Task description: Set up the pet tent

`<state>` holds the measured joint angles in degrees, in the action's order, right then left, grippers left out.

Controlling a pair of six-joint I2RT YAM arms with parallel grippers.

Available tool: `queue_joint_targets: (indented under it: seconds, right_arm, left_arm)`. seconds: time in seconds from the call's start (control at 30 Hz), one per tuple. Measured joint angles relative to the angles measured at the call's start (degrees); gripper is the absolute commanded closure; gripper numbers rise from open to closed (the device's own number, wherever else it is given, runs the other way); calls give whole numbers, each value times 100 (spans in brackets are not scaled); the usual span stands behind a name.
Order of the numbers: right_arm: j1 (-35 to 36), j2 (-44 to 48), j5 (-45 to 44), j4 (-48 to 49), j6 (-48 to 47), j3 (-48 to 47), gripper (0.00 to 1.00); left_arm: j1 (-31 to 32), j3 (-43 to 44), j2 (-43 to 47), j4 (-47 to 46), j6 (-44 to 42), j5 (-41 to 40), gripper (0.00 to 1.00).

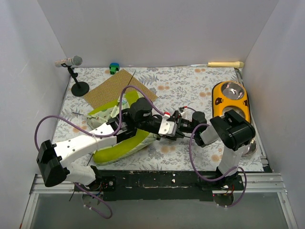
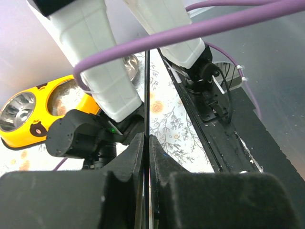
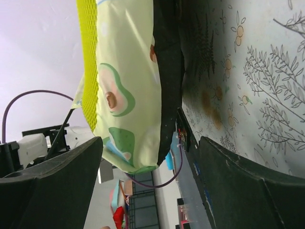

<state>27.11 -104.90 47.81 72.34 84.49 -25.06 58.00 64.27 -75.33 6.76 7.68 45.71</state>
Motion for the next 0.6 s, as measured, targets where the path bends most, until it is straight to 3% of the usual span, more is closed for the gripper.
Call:
queue_joint_targets:
  seconds: [0.17,0.27,0.4,0.5,0.53,0.6]
  right_arm:
    - [249,-101,-122,133,343,-9,17]
    - [299,-225,-122,149,527,-114,29]
    - [332,-254,-142,190,741,-186,55]
    - [354,-249,-151,216,850,-186,92]
    - [356,-238,-153,227,881,-186,99]
    - [354,-168,-144,214,925,-188,99]
  left_arm:
    - [-81,50,-2,-81,26,0,100]
    - [-103,70,-13,-92,26,0,100]
    - [-138,74,-24,-105,26,0,100]
    - [-164,74,-24,-96,22,-2,100]
    - [-173,74,-24,-81,15,-4,100]
    - [-205,98,-24,55,-24,-9,100]
